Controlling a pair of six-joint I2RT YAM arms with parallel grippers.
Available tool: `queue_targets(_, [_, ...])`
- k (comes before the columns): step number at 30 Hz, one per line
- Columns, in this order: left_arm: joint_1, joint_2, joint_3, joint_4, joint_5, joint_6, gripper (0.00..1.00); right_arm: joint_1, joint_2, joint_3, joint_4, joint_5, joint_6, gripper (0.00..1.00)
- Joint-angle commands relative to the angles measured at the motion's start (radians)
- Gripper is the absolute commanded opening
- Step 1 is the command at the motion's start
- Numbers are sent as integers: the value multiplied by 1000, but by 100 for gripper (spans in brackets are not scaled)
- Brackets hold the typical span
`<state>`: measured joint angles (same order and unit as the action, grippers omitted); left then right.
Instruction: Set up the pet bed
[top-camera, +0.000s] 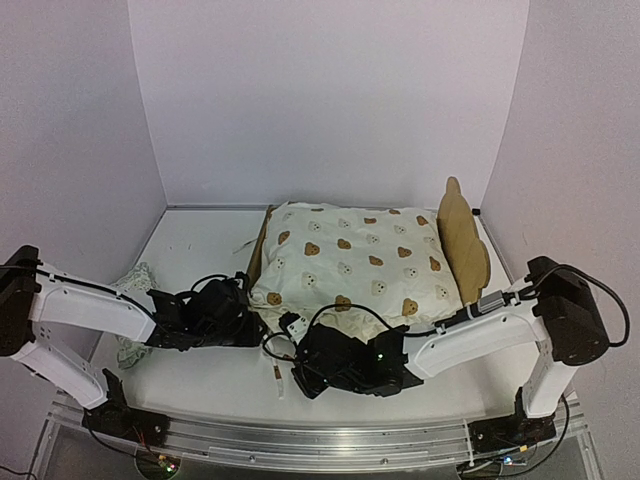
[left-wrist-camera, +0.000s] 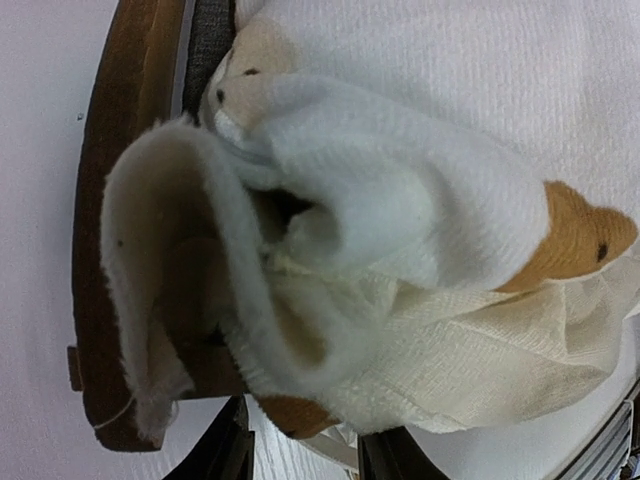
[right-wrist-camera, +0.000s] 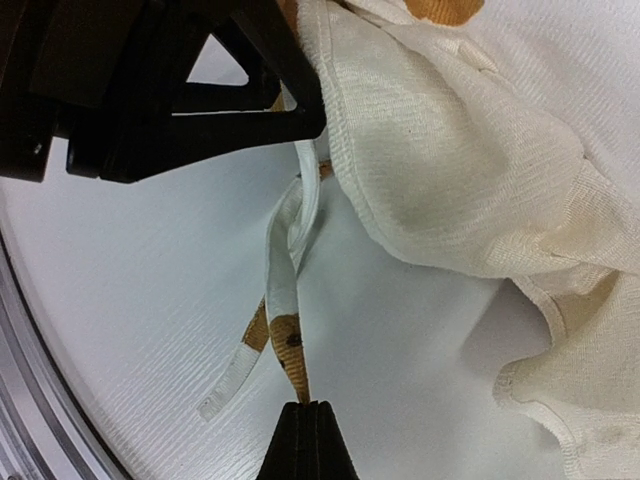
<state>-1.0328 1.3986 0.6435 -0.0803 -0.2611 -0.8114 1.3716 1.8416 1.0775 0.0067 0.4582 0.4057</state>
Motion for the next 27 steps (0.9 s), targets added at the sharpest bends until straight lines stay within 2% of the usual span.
queue_targets(1, [8, 12, -5, 120, 23, 49, 33, -9, -33, 4, 8, -18, 13, 0])
queue_targets(5, [8, 8, -15, 148, 19, 66, 23, -14, -25, 11, 8, -25, 19, 0])
queue_targets(10, [8, -2, -23, 139, 25, 67, 1, -23, -13, 30, 9, -29, 30, 0])
queue_targets(27, [8, -102, -57, 13, 41, 43, 0, -65, 93, 196, -2, -5, 120, 0])
